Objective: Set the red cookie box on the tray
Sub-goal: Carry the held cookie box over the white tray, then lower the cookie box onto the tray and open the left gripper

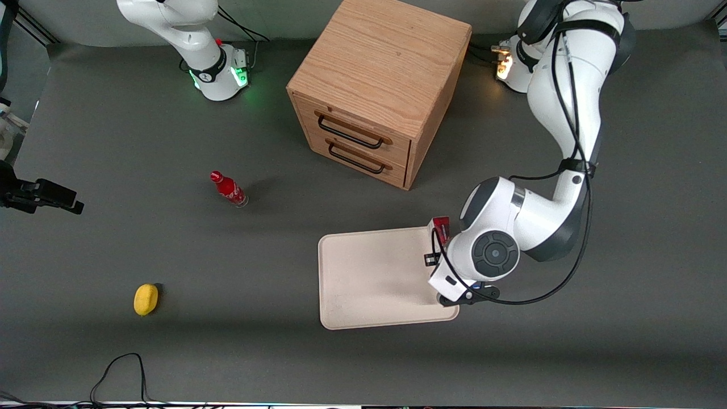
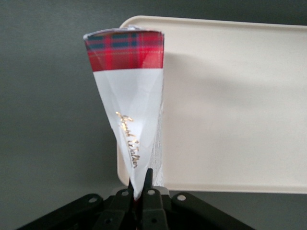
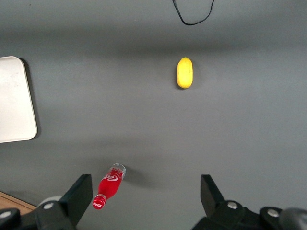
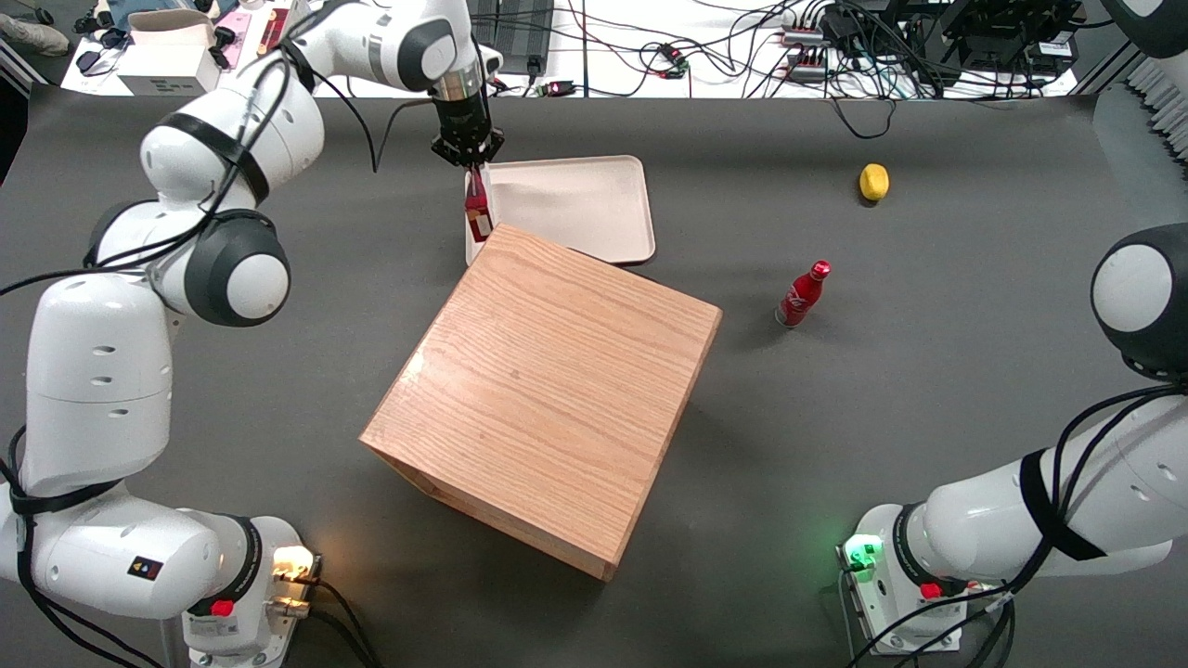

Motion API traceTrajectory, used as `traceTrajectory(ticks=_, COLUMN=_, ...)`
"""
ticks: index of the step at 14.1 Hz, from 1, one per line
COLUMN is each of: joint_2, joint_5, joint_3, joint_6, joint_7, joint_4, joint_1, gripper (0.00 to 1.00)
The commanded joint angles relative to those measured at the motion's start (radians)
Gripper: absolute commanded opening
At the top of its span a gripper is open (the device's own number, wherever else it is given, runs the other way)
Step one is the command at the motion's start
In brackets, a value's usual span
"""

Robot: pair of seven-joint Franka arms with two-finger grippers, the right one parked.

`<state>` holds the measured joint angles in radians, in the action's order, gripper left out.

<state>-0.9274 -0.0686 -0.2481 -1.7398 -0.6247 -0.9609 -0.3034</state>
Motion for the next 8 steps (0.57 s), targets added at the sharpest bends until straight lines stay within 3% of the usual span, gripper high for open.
traceTrajectory(ticks=1, joint_2=-0.008, joint_5=-0.013, joint_3=0.012, joint_6=-0.046, joint_7=-0.030, joint_4=-0.016, joint_1=-0.022, gripper=0.00)
traceTrajectory(ticks=8, joint_2=-0.028, joint_5=-0.036, joint_3=0.019, joint_6=-0.093, joint_7=-0.017, joint_4=-0.035, joint_1=-0.017, gripper=0.00)
